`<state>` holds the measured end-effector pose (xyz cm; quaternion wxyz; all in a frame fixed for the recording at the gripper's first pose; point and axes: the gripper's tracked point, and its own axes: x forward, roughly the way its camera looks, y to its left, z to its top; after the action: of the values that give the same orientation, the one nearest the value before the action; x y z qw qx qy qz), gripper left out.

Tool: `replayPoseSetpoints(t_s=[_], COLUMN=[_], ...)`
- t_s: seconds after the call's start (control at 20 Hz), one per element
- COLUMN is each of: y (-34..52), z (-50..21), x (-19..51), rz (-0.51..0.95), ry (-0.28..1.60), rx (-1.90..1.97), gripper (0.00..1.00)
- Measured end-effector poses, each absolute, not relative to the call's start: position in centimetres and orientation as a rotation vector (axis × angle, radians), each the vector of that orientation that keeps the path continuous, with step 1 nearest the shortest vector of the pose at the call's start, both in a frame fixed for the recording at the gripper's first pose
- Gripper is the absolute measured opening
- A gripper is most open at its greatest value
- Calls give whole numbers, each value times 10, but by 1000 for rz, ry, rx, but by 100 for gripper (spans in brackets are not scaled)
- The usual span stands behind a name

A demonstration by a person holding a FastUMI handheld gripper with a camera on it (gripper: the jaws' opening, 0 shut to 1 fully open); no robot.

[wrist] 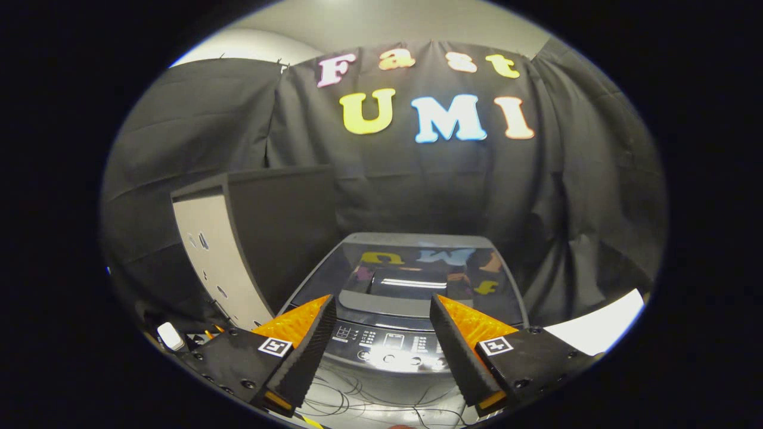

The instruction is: Put the clothes into the washing machine and then close the washing machine lid.

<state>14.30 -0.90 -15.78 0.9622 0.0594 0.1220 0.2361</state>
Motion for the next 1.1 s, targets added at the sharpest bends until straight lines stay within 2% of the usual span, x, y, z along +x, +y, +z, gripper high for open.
replayPoseSetpoints(t_s=[0.15,0.6,1.1], y=[-22,-75,-81], z=[-141,-103,-69], x=[92,-2,-73], rz=[495,372,243], ry=[207,106,64], rx=[148,69,-16], gripper=[98,98,99])
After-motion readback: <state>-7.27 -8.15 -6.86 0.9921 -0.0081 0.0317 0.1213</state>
